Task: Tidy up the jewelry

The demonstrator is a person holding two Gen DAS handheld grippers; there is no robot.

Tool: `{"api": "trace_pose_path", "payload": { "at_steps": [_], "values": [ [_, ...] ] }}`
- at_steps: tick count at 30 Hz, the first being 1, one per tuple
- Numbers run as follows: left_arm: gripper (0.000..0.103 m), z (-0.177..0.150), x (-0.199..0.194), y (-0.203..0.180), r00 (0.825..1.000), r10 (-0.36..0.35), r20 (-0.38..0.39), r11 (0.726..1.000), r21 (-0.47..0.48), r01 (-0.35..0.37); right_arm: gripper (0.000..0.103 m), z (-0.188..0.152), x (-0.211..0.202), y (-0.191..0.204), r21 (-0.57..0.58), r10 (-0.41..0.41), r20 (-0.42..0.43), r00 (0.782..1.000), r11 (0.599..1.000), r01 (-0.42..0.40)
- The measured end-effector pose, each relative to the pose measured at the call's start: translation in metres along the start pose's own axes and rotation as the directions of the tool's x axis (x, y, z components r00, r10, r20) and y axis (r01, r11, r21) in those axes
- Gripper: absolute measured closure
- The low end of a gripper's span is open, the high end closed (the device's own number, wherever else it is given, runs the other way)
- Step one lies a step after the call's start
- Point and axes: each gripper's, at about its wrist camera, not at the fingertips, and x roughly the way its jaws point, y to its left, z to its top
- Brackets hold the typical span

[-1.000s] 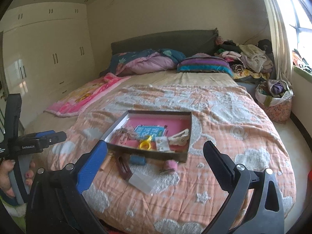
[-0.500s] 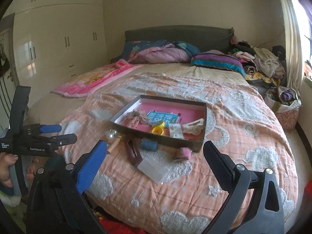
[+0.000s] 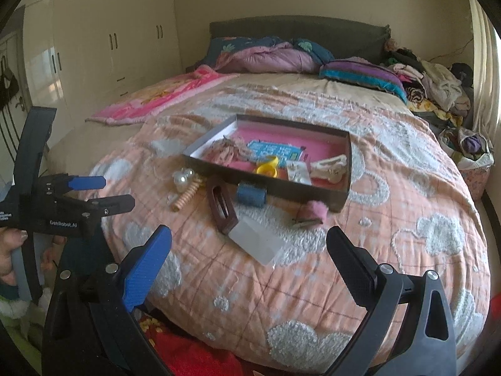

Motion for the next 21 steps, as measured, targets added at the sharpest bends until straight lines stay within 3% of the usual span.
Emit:
{"api": "trace_pose_path", "payload": {
  "at_steps": [12, 21],
  "values": [
    [0.010, -0.006, 0.038, 0.009, 0.997, -0.008, -0.076, 1.000, -0.020, 0.007, 0.004, -0.014, 0.044, -0.012, -0.027, -0.015, -0.111, 0.994, 1.000, 0.012],
    [0.010, -0.003, 0.066, 0.021, 0.993, -0.033, -0.109, 0.998, -0.058, 0.027, 0.004, -0.015, 0.090, -0.003, -0.177, -0.048, -0.174, 0.984, 0.984, 0.017]
  ]
}}
